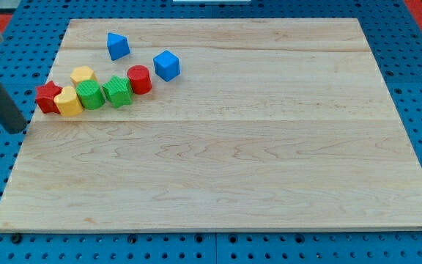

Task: Push the hexagon into the green circle

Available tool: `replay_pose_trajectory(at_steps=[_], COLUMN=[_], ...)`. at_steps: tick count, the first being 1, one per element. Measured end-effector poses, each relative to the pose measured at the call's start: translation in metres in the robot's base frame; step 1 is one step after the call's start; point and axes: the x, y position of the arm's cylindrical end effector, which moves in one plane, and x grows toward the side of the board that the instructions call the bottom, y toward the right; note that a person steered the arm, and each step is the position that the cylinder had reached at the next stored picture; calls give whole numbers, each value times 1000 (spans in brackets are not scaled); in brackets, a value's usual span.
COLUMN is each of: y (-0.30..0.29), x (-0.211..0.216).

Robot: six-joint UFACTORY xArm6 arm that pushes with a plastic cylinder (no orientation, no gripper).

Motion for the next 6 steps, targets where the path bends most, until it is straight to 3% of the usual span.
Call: replay_pose_trajectory(at_steps=[2, 3, 4, 6], y=[4, 37, 80, 92], x=[-91, -123, -129, -63])
